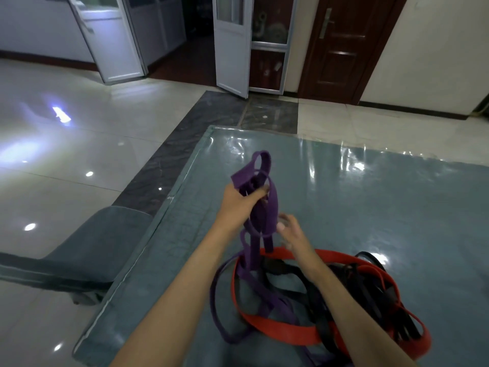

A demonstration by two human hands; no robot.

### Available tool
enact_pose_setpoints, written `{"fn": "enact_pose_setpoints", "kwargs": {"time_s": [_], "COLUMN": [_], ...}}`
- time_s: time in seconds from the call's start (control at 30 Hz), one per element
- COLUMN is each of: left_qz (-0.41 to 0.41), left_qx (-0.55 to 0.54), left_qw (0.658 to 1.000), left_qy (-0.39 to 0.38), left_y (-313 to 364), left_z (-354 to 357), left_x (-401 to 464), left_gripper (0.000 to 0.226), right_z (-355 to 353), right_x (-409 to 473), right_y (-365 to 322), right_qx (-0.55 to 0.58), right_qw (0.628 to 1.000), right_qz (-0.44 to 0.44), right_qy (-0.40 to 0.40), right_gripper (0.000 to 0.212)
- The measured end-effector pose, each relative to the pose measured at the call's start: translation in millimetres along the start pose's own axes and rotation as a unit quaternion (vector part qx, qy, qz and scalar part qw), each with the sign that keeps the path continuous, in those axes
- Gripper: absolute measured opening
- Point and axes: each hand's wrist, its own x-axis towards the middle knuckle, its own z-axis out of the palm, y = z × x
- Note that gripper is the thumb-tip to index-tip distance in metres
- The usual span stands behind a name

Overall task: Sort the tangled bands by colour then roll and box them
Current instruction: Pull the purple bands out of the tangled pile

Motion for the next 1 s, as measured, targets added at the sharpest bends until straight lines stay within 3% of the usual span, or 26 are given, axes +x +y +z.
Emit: {"fn": "enact_pose_setpoints", "kwargs": {"time_s": [0.1,0.17,0.23,0.33,0.47,0.57,0.63,0.7,0.77,0.9,1.0], "left_qz": [0.025,0.033,0.035,0.062,0.091,0.062,0.027,-0.009,-0.031,-0.023,-0.002], "left_qx": [0.000,-0.023,-0.033,-0.009,-0.002,-0.012,-0.017,-0.066,-0.125,-0.070,-0.018], "left_qw": [1.000,0.999,0.997,0.996,0.995,0.997,0.998,0.994,0.985,0.997,0.996], "left_qy": [-0.010,-0.028,-0.054,-0.060,-0.044,-0.048,-0.056,-0.089,-0.112,0.031,0.091], "left_y": [26,37,44,50,56,55,50,44,35,15,8], "left_z": [-2,-1,-1,-5,-20,-35,-45,-53,-57,-42,-31], "left_x": [7,7,4,3,3,6,9,12,12,10,11], "left_gripper": [0.023,0.029,0.033,0.042,0.059,0.061,0.063,0.067,0.065,0.042,0.022], "right_z": [15,26,35,36,23,11,-3,-20,-31,-37,-36], "right_x": [2,7,15,31,40,42,42,42,43,40,38], "right_y": [9,4,-1,-5,-15,-18,-20,-25,-29,-30,-26], "right_qx": [-0.072,-0.099,-0.091,-0.042,-0.092,-0.106,-0.089,-0.078,-0.077,-0.109,-0.159], "right_qw": [0.996,0.992,0.990,0.992,0.990,0.990,0.990,0.985,0.985,0.991,0.985], "right_qz": [-0.046,-0.070,-0.096,-0.103,-0.088,-0.086,-0.078,-0.065,-0.061,-0.066,-0.073], "right_qy": [0.009,0.020,0.039,0.060,0.057,0.026,0.074,0.139,0.144,0.028,0.013], "right_gripper": [0.112,0.128,0.110,0.058,0.057,0.048,0.043,0.047,0.053,0.086,0.107]}}
